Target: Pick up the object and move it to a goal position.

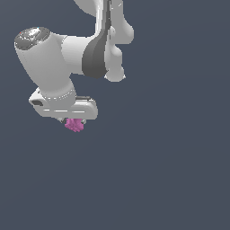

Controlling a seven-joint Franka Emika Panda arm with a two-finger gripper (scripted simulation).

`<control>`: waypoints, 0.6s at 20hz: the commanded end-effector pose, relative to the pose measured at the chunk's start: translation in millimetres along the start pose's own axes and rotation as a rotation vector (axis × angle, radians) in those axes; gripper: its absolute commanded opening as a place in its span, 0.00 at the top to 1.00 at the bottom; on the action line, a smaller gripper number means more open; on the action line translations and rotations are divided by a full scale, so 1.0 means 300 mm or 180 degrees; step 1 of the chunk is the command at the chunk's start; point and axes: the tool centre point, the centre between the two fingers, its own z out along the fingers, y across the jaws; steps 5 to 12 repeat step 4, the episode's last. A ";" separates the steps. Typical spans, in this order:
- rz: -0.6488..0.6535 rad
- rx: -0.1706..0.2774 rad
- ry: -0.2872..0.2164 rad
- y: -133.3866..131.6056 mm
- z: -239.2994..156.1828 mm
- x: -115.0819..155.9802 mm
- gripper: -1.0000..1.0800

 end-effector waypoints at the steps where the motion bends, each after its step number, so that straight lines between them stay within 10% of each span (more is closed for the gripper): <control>1: 0.0000 0.0000 -0.0002 0.001 -0.003 0.003 1.00; 12: 0.0000 0.0000 -0.0002 0.000 0.001 0.002 1.00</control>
